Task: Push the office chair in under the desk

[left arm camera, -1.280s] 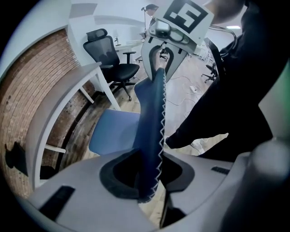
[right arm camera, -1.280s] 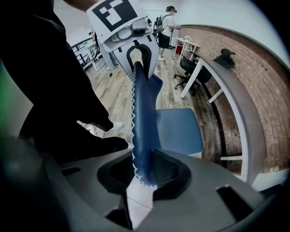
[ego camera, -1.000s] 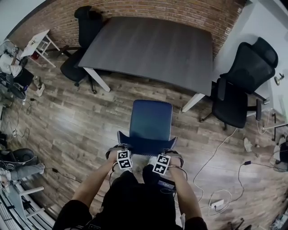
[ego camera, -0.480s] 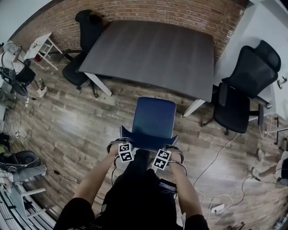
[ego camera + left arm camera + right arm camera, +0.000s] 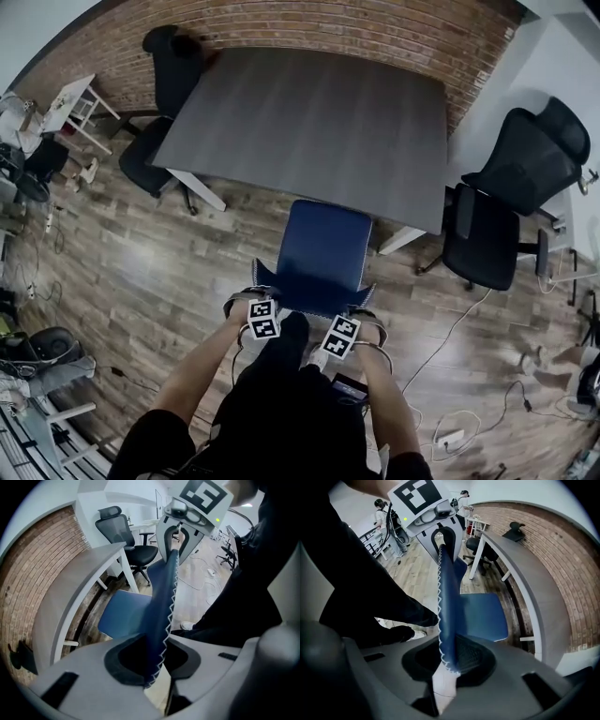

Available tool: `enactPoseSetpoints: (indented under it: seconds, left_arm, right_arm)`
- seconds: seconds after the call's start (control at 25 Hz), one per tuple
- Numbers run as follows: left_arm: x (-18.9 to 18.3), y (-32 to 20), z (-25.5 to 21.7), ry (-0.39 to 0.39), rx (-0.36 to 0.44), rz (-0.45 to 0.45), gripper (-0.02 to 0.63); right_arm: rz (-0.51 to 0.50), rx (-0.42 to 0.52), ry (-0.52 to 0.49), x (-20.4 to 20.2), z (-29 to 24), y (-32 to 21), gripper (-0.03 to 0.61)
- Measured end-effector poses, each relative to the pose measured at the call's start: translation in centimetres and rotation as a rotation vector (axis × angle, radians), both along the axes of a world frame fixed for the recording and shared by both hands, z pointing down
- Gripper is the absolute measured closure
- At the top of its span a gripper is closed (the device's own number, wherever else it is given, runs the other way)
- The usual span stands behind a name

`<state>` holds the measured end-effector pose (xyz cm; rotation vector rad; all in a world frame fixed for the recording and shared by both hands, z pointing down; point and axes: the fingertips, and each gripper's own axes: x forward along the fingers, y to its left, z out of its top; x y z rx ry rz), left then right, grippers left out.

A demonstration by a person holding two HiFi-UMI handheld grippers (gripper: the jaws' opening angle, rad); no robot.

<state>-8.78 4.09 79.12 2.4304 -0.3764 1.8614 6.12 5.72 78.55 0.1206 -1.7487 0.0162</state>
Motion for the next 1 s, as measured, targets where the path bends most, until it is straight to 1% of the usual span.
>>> enactPoseSetpoints:
  seconds: [0.24, 0.44, 0.68, 1.0]
  left_arm:
    - [-0.1, -3.7, 0.5, 0.002, 0.001, 0.026, 0.525]
    - [1.0, -6.3, 0.6, 0.017, -0.001, 0.066, 0.523]
    - [2.2, -9.9, 0.6, 0.034, 0.025, 0.071, 0.523]
    - [3.9, -15.1, 0.5, 0.047, 0.028, 0.097, 0.523]
  right_arm:
    - [0.032, -0.006, 0.025, -0.1, 0.6, -3.1, 0.522]
    - [0.061, -0.010, 0.047, 1.0, 0.8, -5.4, 0.522]
    - [0.074, -0.001, 0.050, 2.1, 0.8, -8.6, 0.522]
    - [0.104, 0.003, 0.055, 3.6, 0.7, -13.5, 0.522]
